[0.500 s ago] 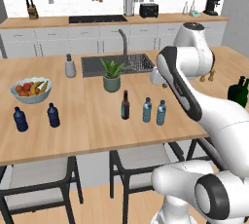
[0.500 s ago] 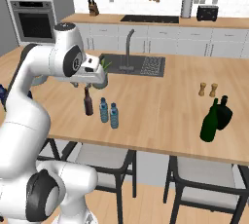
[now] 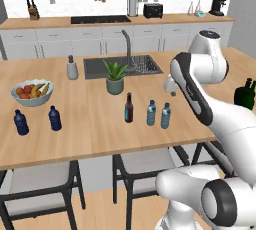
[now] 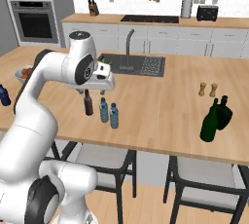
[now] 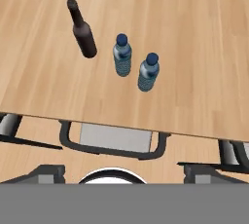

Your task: Move the plastic bottles in the middle to the plastics group, and the glass bottles in the middle to the glass group.

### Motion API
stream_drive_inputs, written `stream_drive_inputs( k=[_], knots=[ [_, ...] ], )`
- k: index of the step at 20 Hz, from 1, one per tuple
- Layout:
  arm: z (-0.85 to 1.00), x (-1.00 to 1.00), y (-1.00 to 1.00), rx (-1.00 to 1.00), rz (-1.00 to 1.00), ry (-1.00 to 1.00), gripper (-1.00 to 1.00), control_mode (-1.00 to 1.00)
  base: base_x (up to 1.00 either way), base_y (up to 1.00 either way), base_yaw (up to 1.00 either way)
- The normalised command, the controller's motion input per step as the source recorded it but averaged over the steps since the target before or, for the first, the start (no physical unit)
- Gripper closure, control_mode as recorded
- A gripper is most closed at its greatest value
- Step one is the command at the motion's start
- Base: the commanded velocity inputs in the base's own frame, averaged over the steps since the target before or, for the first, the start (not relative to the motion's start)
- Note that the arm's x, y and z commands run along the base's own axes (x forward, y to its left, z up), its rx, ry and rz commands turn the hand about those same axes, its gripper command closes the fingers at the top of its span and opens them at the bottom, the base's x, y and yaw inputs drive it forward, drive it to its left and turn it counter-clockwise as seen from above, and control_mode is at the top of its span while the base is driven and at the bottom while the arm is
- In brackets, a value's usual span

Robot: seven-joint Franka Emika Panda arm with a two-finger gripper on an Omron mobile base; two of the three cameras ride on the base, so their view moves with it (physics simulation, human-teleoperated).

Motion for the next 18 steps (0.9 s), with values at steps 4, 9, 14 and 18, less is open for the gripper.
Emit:
stream_drive_inputs(
  k=[4, 9, 14, 18],
  knots=[
    [-0.45, 0.4, -0.12, -0.04, 0.15, 0.0, -1.0, -1.0, 0.0, 0.0, 0.0],
    [-0.38, 0.72, -0.09, 0.0, 0.22, 0.01, -1.0, -1.0, 0.0, 0.0, 0.0],
    [-0.37, 0.73, -0.06, -0.01, 0.13, 0.0, -1.0, -1.0, 0.0, 0.0, 0.0],
    [-0.31, 0.63, -0.12, -0.07, 0.01, 0.06, -1.0, -1.0, 0.0, 0.0, 0.0]
  ],
)
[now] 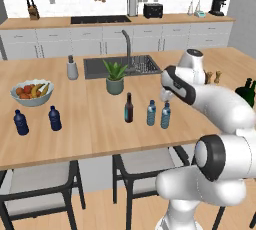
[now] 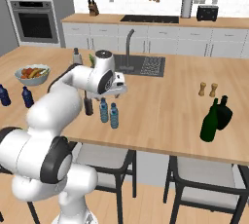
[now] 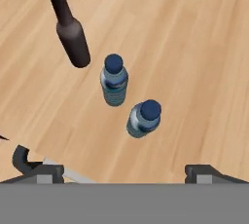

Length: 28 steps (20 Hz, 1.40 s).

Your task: Move the plastic bottles in the middle to the plastics group, and the glass bottles in the middle to the glass group.

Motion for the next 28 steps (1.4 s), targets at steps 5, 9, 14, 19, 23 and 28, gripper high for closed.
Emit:
stream_drive_inputs(
  k=[5, 9, 14, 19, 23, 28],
  knots=[
    [-0.41, 0.26, -0.08, -0.04, 0.0, 0.09, -1.0, -1.0, 0.0, 0.0, 0.0],
    [-0.35, 0.25, -0.03, 0.0, 0.0, -0.01, -1.0, -1.0, 0.0, 0.0, 0.0],
    [-0.3, 0.32, -0.04, 0.0, 0.0, 0.02, -1.0, -1.0, 0.0, 0.0, 0.0],
    [-0.27, 0.17, 0.0, 0.0, 0.0, 0.03, -1.0, -1.0, 0.0, 0.0, 0.0],
    [-0.18, 0.13, 0.0, 0.0, 0.0, 0.0, -1.0, -1.0, 0.0, 0.0, 0.0],
    [-0.16, 0.06, 0.0, 0.0, 0.0, 0.0, -1.0, -1.0, 0.0, 0.0, 0.0]
  ],
)
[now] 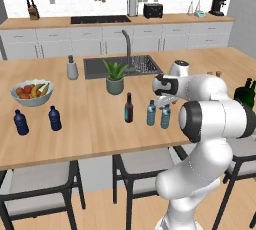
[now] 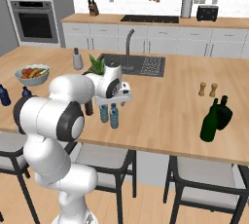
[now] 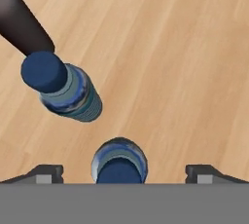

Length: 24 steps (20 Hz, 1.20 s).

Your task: Move the plastic bottles in the middle to the plastics group, and the glass bottles in the middle to the glass group.

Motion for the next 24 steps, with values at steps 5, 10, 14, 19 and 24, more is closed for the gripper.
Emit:
stream_drive_inputs(
  k=[5, 10, 14, 19, 24],
  knots=[
    [-0.11, -0.03, -0.01, 0.0, 0.0, 0.0, -1.0, -1.0, 0.0, 0.0, 0.0],
    [-0.15, 0.0, 0.0, 0.0, 0.0, 0.03, 1.0, -1.0, 0.0, 0.0, 0.0],
    [-0.13, 0.0, 0.0, 0.0, 0.0, 0.05, 1.0, -1.0, 0.0, 0.0, 0.0],
    [-0.03, -0.18, 0.0, 0.0, 0.0, 0.0, 1.0, -1.0, 0.0, 0.0, 0.0],
    [0.2, -0.58, 0.0, 0.0, 0.02, -0.02, 1.0, -1.0, 0.0, 0.0, 0.0]
  ],
)
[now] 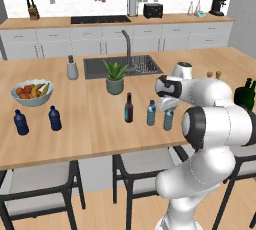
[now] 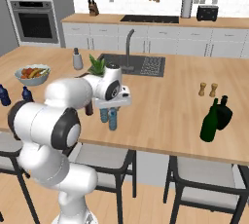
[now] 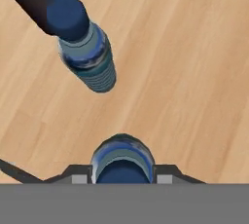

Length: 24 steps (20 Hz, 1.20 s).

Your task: Move the plastic bottles in the middle to the plastics group, and the glass bottles in the middle to the glass group.

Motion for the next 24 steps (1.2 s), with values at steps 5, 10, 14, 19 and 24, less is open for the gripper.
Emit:
stream_drive_inputs(
  k=[5, 10, 14, 19, 24],
  knots=[
    [0.32, -0.72, 0.1, 0.0, 0.0, 0.0, 1.0, -1.0, 0.0, 0.0, 0.0],
    [0.23, -0.67, 0.5, 0.0, 0.0, 0.0, 1.0, -1.0, 0.0, 0.0, 0.0],
    [0.1, -0.52, 0.85, -0.03, 0.0, 0.0, 1.0, -1.0, 0.0, 0.0, 0.0],
    [0.1, -0.11, 1.0, -0.04, 0.05, 0.0, 1.0, -1.0, 0.0, 0.0, 0.0],
    [0.12, 0.0, 1.0, 0.0, 0.11, 0.02, 1.0, -1.0, 0.0, 0.0, 0.0]
  ],
)
